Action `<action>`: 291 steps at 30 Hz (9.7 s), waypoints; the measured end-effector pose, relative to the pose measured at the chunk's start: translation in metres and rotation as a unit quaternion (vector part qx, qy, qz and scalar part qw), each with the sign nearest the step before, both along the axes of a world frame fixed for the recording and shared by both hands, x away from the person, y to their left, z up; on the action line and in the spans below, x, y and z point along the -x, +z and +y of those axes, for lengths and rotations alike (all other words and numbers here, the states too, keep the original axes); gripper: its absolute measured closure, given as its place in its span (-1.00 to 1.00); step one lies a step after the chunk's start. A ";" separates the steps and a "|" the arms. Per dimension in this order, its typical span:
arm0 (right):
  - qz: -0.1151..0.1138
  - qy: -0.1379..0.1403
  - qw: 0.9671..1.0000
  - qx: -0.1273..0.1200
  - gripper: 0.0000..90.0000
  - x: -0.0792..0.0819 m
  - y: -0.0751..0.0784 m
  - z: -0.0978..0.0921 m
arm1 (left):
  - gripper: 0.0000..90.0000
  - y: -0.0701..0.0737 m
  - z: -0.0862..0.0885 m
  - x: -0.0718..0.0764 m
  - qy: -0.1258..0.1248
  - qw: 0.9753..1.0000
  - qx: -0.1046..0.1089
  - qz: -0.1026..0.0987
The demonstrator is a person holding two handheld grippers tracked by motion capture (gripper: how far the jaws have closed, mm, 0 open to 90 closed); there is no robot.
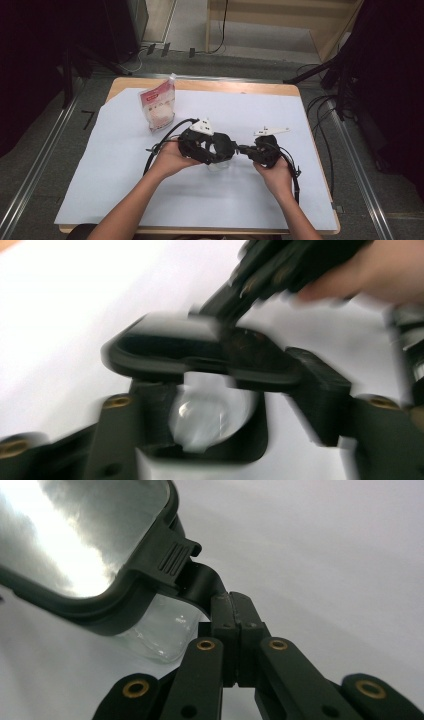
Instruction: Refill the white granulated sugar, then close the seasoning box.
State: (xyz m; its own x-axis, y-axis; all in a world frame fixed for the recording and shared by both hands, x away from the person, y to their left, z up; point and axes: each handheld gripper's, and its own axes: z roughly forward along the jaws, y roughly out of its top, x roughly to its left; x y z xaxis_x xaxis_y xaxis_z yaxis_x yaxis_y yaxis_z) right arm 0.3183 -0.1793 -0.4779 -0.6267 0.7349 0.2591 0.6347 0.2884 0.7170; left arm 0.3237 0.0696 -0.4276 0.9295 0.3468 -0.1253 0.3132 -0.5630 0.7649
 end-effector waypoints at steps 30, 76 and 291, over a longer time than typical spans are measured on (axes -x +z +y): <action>0.002 0.010 1.000 -0.006 1.00 0.009 0.005 0.000 | 0.47 0.031 -0.033 -0.002 -0.031 0.998 -0.054 0.028; -0.011 0.045 0.999 -0.026 0.57 0.051 0.008 -0.013 | 0.12 0.027 0.016 -0.012 -0.004 0.994 -0.013 0.109; -0.042 0.168 0.985 -0.018 0.31 0.072 -0.033 0.146 | 1.00 0.080 0.134 0.027 0.110 0.974 0.065 0.188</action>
